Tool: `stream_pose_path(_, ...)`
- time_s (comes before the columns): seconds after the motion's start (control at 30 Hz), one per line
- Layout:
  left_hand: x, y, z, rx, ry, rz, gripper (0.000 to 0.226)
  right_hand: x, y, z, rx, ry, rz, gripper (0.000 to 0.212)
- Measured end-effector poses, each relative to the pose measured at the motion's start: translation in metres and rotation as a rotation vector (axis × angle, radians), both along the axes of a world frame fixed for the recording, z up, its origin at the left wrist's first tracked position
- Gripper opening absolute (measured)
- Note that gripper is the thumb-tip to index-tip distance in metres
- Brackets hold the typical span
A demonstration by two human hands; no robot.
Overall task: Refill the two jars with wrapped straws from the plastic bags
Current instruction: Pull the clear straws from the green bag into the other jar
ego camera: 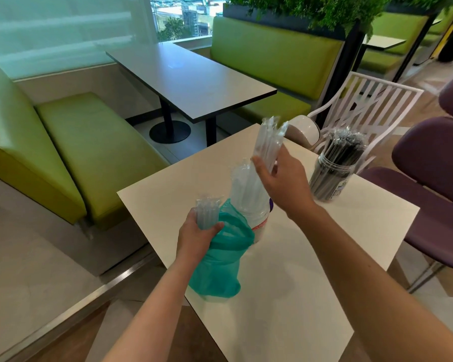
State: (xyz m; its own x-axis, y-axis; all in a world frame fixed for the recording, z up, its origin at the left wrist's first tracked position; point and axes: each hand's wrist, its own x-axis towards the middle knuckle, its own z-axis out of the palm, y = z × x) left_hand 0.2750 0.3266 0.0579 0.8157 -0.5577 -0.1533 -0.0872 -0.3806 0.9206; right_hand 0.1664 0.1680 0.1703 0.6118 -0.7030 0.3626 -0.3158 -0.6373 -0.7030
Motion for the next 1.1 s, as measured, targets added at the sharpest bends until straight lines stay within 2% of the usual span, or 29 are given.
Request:
stream_pose_path(0.23, 0.002, 0.001, -0.001, -0.01, 0.035, 0.009, 0.067, 0.009, -0.003, -0.041, 0.205, 0.162, -0.002, 0.052)
stream_pose_path(0.3, 0.001, 0.001, -0.001, -0.016, 0.034, 0.008, 0.065, 0.011, -0.005, -0.051, 0.199, 0.224, -0.035, 0.049)
stream_pose_path(0.43, 0.001, 0.002, 0.0, -0.011, 0.046, 0.015, 0.067, 0.021, -0.008, -0.05, -0.012, 0.333, -0.112, 0.069)
stream_pose_path(0.5, 0.001, 0.002, 0.001, -0.006, 0.043, 0.019, 0.068, 0.025, -0.01, -0.041, -0.086, 0.221, -0.115, 0.077)
stream_pose_path(0.57, 0.001, 0.002, 0.002, 0.004, 0.031, 0.019, 0.068, 0.027, -0.009, -0.03, -0.104, 0.032, -0.022, 0.074)
stream_pose_path(0.6, 0.0, 0.002, 0.002, 0.011, 0.027, 0.018, 0.068, 0.029, -0.008, -0.027, -0.145, -0.003, 0.037, 0.069)
stream_pose_path(0.7, 0.001, 0.002, 0.002, 0.017, 0.023, 0.026, 0.07, 0.03, -0.004, -0.031, -0.293, 0.162, 0.155, 0.049)
stream_pose_path(0.83, 0.002, 0.0, 0.002, 0.022, 0.017, 0.03, 0.072, 0.023, 0.001, -0.065, -0.35, 0.395, 0.172, 0.049)
stream_pose_path(0.97, 0.004, -0.001, 0.002, 0.042, -0.008, 0.025, 0.073, 0.016, -0.003, -0.086, -0.488, 0.442, 0.201, 0.05)
stream_pose_path(1.1, 0.003, -0.004, 0.002, 0.051, 0.006, 0.032, 0.075, 0.025, -0.005, -0.079, -0.564, 0.37, 0.165, 0.047)
